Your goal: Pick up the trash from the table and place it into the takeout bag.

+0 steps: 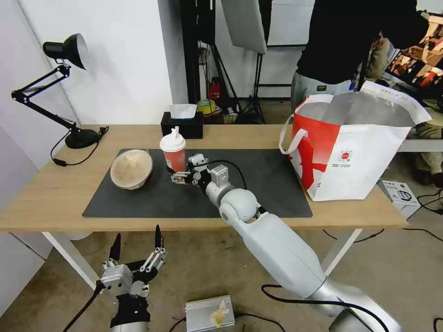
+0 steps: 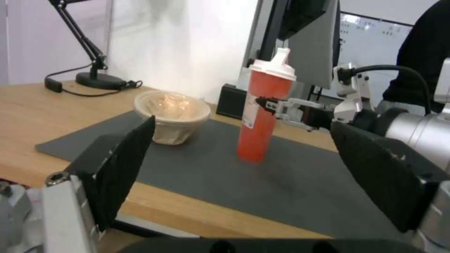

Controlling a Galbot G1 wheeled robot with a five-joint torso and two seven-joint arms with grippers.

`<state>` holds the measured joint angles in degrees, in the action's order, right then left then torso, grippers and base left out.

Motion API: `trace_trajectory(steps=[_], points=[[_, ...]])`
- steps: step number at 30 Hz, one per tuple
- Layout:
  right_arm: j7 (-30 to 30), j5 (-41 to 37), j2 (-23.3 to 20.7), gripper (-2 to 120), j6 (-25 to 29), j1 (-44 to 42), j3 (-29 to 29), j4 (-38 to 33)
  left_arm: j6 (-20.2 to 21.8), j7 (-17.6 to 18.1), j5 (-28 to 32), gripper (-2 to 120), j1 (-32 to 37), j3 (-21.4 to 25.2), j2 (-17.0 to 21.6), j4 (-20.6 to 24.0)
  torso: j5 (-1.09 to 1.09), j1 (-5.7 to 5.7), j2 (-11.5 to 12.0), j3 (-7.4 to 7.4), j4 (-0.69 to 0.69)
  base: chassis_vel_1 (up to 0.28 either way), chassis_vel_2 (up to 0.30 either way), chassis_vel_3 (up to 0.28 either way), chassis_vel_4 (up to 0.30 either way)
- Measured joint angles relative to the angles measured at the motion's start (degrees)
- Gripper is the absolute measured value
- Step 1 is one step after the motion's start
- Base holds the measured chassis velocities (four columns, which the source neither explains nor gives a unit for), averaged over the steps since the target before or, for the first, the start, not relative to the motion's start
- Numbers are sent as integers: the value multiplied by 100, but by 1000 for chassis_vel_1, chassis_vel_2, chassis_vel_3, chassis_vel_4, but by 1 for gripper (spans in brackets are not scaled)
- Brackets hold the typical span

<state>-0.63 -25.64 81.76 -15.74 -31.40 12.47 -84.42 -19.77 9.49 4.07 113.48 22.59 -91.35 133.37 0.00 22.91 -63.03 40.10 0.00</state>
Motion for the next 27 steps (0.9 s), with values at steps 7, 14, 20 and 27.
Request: trace_trajectory(steps=[7, 14, 20, 27], points=[[-170, 75, 141, 100, -120, 30, -38, 89, -5, -1, -4, 100, 11, 3, 1, 13, 0, 0, 0, 0, 0, 0, 0, 0, 0], [-150, 229, 322, 100, -140, 106, -42, 372, -7, -2, 11, 100, -26, -10, 2, -30, 0, 0, 0, 0, 0, 0, 0, 0, 0], [-23, 280, 412, 100, -72, 157, -70, 635, -7, -4, 18, 100, -41, -15, 3, -50, 0, 0, 0, 0, 0, 0, 0, 0, 0], [35, 286, 538, 100, -11, 221, -99, 898, -7, -7, 20, 100, -28, -31, 3, -32, 0, 0, 0, 0, 0, 0, 0, 0, 0]])
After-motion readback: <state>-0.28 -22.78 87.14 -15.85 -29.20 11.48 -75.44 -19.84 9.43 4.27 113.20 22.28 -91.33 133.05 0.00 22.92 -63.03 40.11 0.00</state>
